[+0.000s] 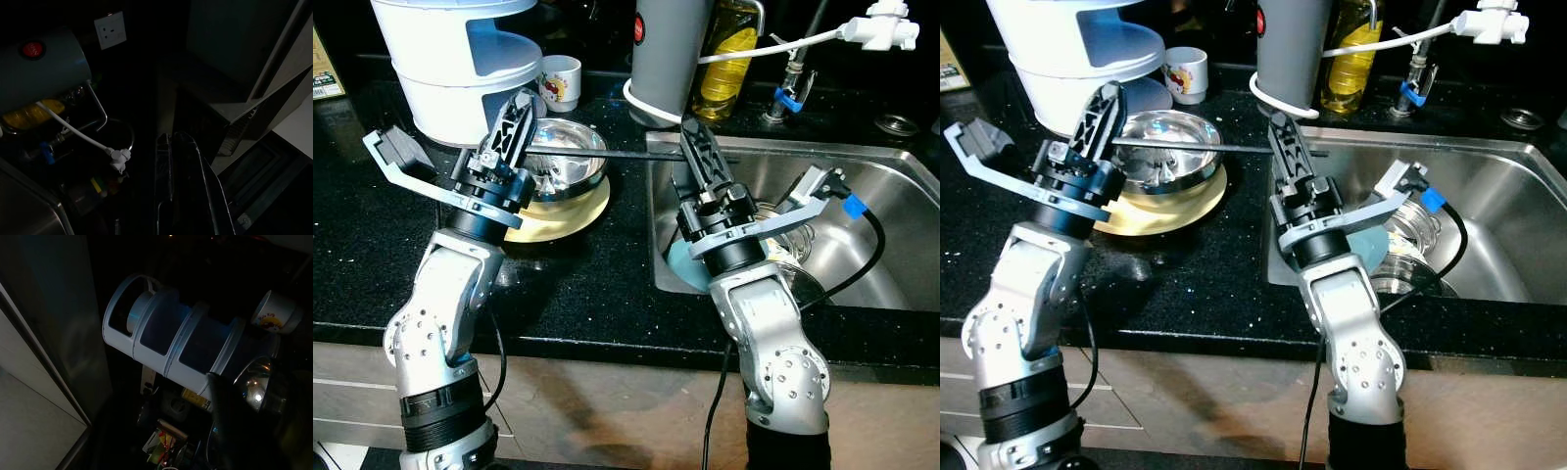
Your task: Kitchen organization
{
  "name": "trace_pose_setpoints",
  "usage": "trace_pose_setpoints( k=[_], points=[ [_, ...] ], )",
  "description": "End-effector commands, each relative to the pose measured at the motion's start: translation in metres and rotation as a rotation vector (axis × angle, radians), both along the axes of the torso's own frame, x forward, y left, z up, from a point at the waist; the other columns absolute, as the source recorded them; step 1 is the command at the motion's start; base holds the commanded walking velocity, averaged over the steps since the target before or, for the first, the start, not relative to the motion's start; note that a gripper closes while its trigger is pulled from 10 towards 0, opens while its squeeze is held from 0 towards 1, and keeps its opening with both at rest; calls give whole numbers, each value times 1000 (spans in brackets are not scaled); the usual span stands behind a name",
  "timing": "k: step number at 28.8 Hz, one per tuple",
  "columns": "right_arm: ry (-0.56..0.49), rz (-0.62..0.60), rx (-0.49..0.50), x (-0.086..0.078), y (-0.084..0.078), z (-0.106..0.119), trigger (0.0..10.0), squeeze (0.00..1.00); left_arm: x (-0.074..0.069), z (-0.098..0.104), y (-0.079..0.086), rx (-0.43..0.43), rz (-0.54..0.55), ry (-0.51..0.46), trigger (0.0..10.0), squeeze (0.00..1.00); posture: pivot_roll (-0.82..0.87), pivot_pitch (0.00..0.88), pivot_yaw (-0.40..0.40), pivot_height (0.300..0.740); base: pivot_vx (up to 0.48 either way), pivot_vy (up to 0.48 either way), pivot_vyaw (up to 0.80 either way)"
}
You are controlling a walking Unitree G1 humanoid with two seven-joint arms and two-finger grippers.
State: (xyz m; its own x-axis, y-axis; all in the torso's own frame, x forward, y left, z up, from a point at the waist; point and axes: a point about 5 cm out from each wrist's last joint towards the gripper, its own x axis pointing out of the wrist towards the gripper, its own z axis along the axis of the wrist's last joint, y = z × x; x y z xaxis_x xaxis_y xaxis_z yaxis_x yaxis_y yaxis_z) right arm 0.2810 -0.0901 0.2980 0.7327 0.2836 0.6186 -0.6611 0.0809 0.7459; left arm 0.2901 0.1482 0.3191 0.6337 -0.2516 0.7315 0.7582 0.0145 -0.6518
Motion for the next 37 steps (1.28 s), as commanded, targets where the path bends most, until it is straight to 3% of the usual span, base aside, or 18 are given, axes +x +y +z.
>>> trace_pose_setpoints(
  k=[1,21,22,25,26,27,30,32,35,37],
  points=[
    [3,31,112,-2,10,5,0,0,-4,-2,-2,7,-6,-2,0,0,15,179,-7,740,0,0,0],
    [6,0,143,0,4,5,0,0,-4,-7,-4,46,-9,17,0,0,19,159,-10,740,0,0,0],
    [7,-2,156,1,1,6,0,0,-4,-6,-4,42,-6,13,10000,1000,22,159,-12,740,0,0,0],
    [8,-3,160,1,0,6,0,0,-3,-6,-4,39,-6,10,10000,1000,23,159,-12,740,0,0,0],
    [7,-7,167,2,-2,7,0,0,-4,-5,-5,37,-18,-1,10000,737,23,159,-9,740,0,0,0],
    [6,-17,182,3,-6,9,0,0,-5,-3,-5,39,-36,-18,10000,0,23,159,-9,740,0,0,0],
    [-2,-36,200,5,-14,12,0,0,-8,0,-6,43,-61,-45,10000,0,22,165,-10,740,0,0,0],
    [-27,-101,210,10,-38,19,0,0,-15,9,-8,28,-81,-85,10000,0,23,168,-11,740,0,0,0],
    [-28,-146,231,12,-50,22,0,0,-17,11,-8,19,-93,-95,10000,0,19,167,-10,740,0,0,0],
    [-46,-231,332,16,-82,32,0,0,-22,14,-11,28,-141,-124,10000,0,20,170,-11,740,0,0,0]
  ],
)
